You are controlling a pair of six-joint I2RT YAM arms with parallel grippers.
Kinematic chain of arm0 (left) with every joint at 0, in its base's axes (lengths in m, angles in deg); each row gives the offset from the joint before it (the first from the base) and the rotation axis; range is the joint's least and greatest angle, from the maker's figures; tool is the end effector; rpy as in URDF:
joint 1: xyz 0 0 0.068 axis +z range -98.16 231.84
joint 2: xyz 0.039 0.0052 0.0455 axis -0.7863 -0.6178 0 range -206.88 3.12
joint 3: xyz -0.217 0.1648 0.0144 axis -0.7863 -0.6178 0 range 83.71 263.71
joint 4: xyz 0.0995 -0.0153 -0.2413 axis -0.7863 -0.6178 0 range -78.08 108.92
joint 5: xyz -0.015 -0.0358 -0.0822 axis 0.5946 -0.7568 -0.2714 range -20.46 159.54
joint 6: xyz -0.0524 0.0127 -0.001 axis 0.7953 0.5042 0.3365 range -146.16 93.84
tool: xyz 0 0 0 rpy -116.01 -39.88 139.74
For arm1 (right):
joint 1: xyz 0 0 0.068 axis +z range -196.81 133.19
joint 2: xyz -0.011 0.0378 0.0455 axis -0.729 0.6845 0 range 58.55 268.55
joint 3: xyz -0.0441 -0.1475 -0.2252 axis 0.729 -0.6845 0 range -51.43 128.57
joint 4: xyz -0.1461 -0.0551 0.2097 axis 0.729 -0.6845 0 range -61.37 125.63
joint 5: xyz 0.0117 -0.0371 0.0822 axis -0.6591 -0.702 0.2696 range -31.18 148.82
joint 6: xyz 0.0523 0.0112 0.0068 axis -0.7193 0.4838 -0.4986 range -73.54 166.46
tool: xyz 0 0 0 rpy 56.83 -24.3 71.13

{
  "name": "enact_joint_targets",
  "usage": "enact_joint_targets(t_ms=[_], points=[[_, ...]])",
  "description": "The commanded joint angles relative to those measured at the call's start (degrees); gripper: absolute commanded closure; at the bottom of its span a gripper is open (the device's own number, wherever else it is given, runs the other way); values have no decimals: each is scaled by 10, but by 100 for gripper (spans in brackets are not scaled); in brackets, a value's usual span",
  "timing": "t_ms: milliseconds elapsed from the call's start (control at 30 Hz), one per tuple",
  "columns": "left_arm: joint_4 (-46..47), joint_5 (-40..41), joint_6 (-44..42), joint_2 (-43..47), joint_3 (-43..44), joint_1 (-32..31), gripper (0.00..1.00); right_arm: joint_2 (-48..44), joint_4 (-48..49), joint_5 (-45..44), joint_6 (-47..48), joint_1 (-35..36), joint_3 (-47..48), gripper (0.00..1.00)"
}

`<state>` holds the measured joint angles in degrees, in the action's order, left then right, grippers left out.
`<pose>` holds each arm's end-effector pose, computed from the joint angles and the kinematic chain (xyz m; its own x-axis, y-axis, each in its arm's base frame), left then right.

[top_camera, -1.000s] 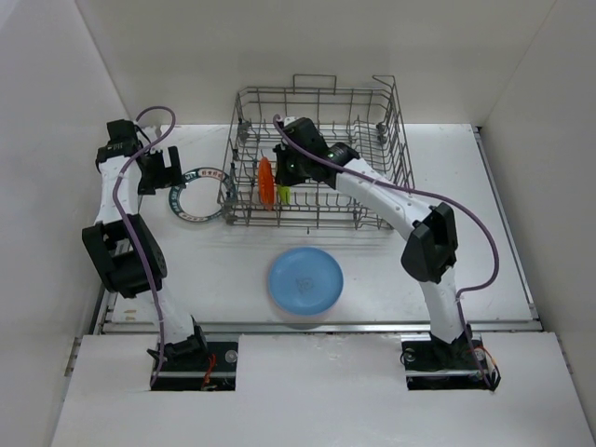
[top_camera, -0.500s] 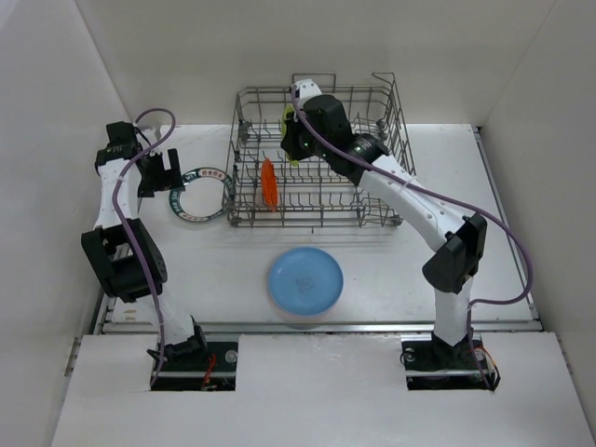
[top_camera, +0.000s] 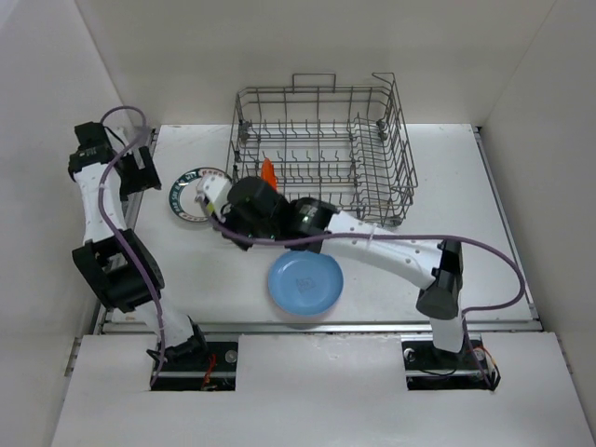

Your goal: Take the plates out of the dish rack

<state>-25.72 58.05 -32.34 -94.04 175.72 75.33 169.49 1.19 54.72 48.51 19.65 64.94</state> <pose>0.3446 0.1420 0.3301 -0.7257 -0.2003 -0.6582 -0.1957 0.9773 -0.0816 0.1815 0.4099 0.3899 -0.1619 -0.4605 -0.8728 -0.8958 0.4396 -0.0657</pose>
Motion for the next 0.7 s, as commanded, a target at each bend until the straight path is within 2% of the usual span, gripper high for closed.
enact_joint_targets(t_ms=[0, 167, 367, 533, 633, 667], points=[[-25, -16, 26, 52, 41, 27, 12, 20, -38, -24, 47, 34, -4, 100], [-32, -16, 19, 88, 21, 39, 12, 59, -38, -24, 53, 72, -31, 100], [-26, -16, 1, 134, -7, 39, 10, 133, -18, -41, 47, 77, -42, 100], [-39, -38, -4, 134, 12, 39, 10, 190, -18, -57, 30, 77, 4, 99], [-45, -43, -4, 134, 25, 39, 10, 198, -18, -4, 24, 77, 10, 86], [-45, -43, -4, 134, 25, 39, 10, 198, -18, 11, 19, 77, 10, 76]])
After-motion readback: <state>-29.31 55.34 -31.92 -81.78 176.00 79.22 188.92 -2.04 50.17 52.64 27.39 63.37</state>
